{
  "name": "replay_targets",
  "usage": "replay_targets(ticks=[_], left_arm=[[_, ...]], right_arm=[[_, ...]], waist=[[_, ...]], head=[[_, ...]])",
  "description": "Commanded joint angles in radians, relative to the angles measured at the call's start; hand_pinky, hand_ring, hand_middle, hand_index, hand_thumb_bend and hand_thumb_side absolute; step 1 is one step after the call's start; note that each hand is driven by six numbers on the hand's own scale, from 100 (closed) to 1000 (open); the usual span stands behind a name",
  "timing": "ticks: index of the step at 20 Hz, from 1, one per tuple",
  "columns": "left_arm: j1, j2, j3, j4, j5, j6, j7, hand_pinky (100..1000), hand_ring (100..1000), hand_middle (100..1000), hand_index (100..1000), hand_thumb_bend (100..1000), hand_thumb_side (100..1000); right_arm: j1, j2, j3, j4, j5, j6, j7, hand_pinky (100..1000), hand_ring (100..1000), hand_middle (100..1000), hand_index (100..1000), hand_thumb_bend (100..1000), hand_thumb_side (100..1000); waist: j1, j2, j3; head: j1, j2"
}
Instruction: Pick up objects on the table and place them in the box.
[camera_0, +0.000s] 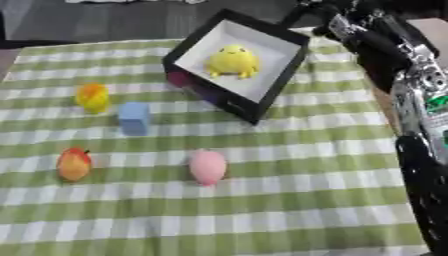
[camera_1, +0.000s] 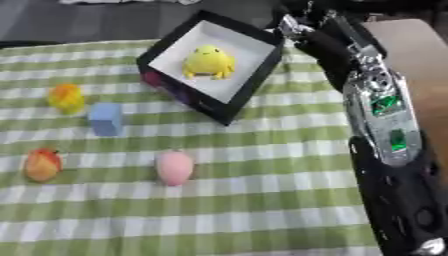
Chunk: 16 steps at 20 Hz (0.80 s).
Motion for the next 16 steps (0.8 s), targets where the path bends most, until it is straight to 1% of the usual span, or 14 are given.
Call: replay_targets(ticks=[1,2,4,5,6,7,9,12,14,16], left_arm=[[-0.021,0.153,-0.037,0.014,-0.011,0.007,-0.115,820,769,820,918,410,666],[-0.025,0.179,-0.053,0.022,-0.016,0.014,-0.148,823,773,822,919,418,669],[-0.033,0.213,-0.085,0.038,-0.025,0.032,-0.203,823,778,818,910,505,630],[-0.038,0.223,-0.101,0.046,-0.028,0.043,-0.224,823,777,812,899,580,556],[-0.043,0.229,-0.117,0.054,-0.028,0.053,-0.238,824,777,809,892,607,525],[-0.048,0.233,-0.13,0.06,-0.028,0.064,-0.248,823,774,803,879,659,464],[-0.059,0.236,-0.159,0.073,-0.032,0.093,-0.264,822,772,798,869,701,423],[-0.077,0.238,-0.203,0.091,-0.054,0.133,-0.285,820,767,784,848,724,395],[-0.091,0.234,-0.233,0.102,-0.065,0.149,-0.303,815,756,769,831,717,400],[-0.107,0.226,-0.265,0.111,-0.063,0.159,-0.328,803,742,753,819,719,428]], right_arm=[[-0.01,-0.029,-0.001,-0.016,0.005,-0.004,0.001,955,737,783,814,223,390],[-0.01,-0.029,0.0,-0.017,0.005,-0.005,0.001,955,736,782,814,220,388],[-0.01,-0.03,0.0,-0.019,0.003,-0.007,-0.004,954,733,779,811,222,381],[-0.009,-0.03,0.001,-0.019,0.001,-0.008,-0.007,953,732,779,811,222,380],[-0.009,-0.03,0.002,-0.02,-0.001,-0.008,-0.009,953,732,778,811,223,380],[-0.009,-0.03,0.003,-0.02,-0.002,-0.008,-0.01,953,732,778,811,223,380],[-0.01,-0.03,0.006,-0.02,-0.002,-0.008,-0.01,953,732,778,810,224,380],[-0.01,-0.029,0.009,-0.019,-0.002,-0.007,-0.008,952,731,777,810,225,380],[-0.01,-0.029,0.01,-0.018,-0.001,-0.007,-0.006,952,730,777,810,227,379],[-0.011,-0.028,0.012,-0.018,0.0,-0.007,-0.004,952,730,777,810,227,379]], waist=[[0.017,-0.004,-0.001],[0.018,-0.004,-0.002],[0.019,-0.004,-0.004],[0.019,-0.005,-0.006],[0.02,-0.005,-0.007],[0.02,-0.005,-0.009],[0.021,-0.006,-0.012],[0.021,-0.005,-0.016],[0.022,-0.005,-0.019],[0.022,-0.005,-0.022]], head=[[0.0,-0.002],[0.002,-0.002],[0.011,-0.002],[0.017,-0.002],[0.023,-0.002],[0.029,-0.002],[0.037,-0.002],[0.043,-0.002],[0.048,-0.002],[0.054,-0.002]])
